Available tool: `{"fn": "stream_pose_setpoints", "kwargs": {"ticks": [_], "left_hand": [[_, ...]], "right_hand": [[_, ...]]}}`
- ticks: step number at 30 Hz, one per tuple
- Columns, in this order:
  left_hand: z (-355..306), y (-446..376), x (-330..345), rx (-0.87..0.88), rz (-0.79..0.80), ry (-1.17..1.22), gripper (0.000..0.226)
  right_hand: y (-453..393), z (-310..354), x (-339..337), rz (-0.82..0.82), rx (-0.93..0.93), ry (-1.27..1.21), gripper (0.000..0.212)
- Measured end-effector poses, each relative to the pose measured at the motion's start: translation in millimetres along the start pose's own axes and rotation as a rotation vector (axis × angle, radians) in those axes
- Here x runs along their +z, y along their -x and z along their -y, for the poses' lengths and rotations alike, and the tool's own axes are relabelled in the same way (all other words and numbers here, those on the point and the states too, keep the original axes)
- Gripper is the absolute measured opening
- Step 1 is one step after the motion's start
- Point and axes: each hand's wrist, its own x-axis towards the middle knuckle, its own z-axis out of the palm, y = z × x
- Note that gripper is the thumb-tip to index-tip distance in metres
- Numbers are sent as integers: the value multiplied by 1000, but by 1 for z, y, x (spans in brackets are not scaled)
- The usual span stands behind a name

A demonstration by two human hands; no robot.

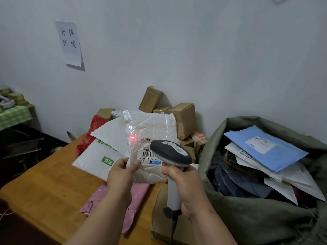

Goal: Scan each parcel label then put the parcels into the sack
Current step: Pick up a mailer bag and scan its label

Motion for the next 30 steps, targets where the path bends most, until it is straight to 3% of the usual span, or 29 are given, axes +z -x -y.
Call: {"fn": "stream_pose_setpoints", "kwargs": {"ticks": [11, 18, 23, 27, 30], "left_hand": [[-2, -2, -2, -6, 75, -34, 17], [1, -15, 16, -63, 193, -13, 22], [7, -16, 54, -86, 332, -31, 25], [6, 5, 103, -7, 462, -107, 26], [-1, 26, 151, 79, 585, -160, 39]], "right_hand": [[3, -4, 2, -94, 37, 73, 2], [3, -9, -21, -389, 54, 31, 21], [11, -12, -47, -496, 119, -76, 22], [17, -9, -83, -648, 101, -189, 24], [17, 0, -120, -782, 72, -289, 26]]}}
